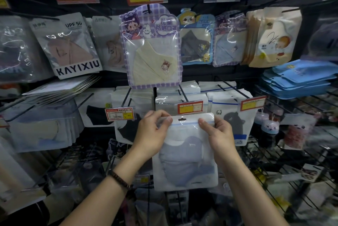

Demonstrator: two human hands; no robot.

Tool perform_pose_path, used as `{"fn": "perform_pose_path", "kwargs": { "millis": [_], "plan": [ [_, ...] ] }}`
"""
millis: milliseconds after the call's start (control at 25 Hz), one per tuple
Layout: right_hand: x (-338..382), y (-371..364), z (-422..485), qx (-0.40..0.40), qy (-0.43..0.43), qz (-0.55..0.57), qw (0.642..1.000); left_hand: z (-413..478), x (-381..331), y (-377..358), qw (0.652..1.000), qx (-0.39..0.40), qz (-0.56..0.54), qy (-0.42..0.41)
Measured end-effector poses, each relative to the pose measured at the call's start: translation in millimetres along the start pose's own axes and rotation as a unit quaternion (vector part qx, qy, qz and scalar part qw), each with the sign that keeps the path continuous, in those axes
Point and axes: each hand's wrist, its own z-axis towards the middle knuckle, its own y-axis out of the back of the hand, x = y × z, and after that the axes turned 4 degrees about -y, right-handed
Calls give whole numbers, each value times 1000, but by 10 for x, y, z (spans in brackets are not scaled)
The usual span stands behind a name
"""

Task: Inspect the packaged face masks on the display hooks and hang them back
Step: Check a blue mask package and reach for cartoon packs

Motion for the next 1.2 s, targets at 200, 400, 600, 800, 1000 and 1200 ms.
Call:
{"fn": "perform_pose_path", "kwargs": {
  "millis": [200, 400, 600, 800, 1000, 1200],
  "plan": [
    [12, 13, 142, -21, 7, -25, 999, 153, -57, -111, 1000, 9, -19, 5],
    [43, 78, 201, 6, 28, -44, 999, 203, -37, -101, 997, 28, -66, 0],
    [137, 5, 319, 2, 40, -54, 998, 329, -103, -112, 996, 2, -86, 31],
    [142, 6, 358, 8, 27, -65, 998, 377, -129, -122, 997, 21, -52, 59],
    [47, -69, 498, -67, 39, -160, 984, 503, 16, -208, 996, -11, -44, 79],
    [-37, -152, 605, -150, 151, -351, 912, 673, 138, -348, 996, -75, 40, 37]
  ]
}}
